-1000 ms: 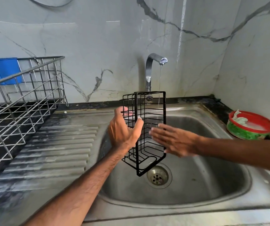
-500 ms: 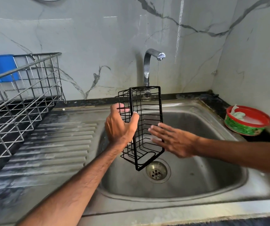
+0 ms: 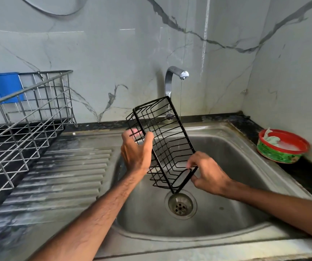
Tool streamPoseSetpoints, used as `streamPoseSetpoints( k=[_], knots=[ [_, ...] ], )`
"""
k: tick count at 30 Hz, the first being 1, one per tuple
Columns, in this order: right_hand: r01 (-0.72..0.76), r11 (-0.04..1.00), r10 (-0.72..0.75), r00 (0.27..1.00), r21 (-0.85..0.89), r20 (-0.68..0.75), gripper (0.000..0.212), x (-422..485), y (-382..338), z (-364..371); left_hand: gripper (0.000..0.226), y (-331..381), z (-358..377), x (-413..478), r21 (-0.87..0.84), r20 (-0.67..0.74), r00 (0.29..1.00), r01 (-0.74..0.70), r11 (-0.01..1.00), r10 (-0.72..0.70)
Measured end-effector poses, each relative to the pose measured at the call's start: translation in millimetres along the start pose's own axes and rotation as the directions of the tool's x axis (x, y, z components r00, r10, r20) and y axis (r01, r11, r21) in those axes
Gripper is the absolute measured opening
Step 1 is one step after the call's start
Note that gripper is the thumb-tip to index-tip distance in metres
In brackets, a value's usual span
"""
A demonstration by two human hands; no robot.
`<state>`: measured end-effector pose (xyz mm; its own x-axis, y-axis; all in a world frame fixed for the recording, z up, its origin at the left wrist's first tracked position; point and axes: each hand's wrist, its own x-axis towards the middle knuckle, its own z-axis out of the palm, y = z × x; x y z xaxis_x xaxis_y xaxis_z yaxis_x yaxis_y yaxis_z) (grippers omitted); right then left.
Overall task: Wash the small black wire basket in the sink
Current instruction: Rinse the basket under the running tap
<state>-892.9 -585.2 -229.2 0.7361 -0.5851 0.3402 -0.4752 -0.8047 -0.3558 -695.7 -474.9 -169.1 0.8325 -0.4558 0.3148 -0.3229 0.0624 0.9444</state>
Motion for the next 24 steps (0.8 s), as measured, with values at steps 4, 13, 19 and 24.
streamPoseSetpoints(
  k=[4, 13, 19, 24],
  knots=[
    [-0.362, 0.906, 0.393, 0.911, 0.217, -0.123, 0.020, 5, -3, -13, 0.064, 3, -1, -4, 0.046, 0.042, 0.995, 0.092, 0.995, -0.094],
    [-0.654, 0.149, 0.458, 0.711, 0.742, 0.534, 0.012, 24, -13, -3, 0.089, 18, 2, -10, -0.061, 0.157, 0.969, 0.204, 0.977, -0.192],
    [-0.625, 0.207, 0.428, 0.750, 0.753, 0.504, 0.021, 44, 11, 0, 0.102, 19, -17, 19, -0.278, 0.255, 0.911, 0.390, 0.878, -0.324],
    [-0.654, 0.287, 0.442, 0.739, 0.701, 0.508, 0.024, 50, 23, -1, 0.124, 14, -36, 42, -0.055, 0.511, 0.728, 0.558, 0.828, -0.457]
  ],
)
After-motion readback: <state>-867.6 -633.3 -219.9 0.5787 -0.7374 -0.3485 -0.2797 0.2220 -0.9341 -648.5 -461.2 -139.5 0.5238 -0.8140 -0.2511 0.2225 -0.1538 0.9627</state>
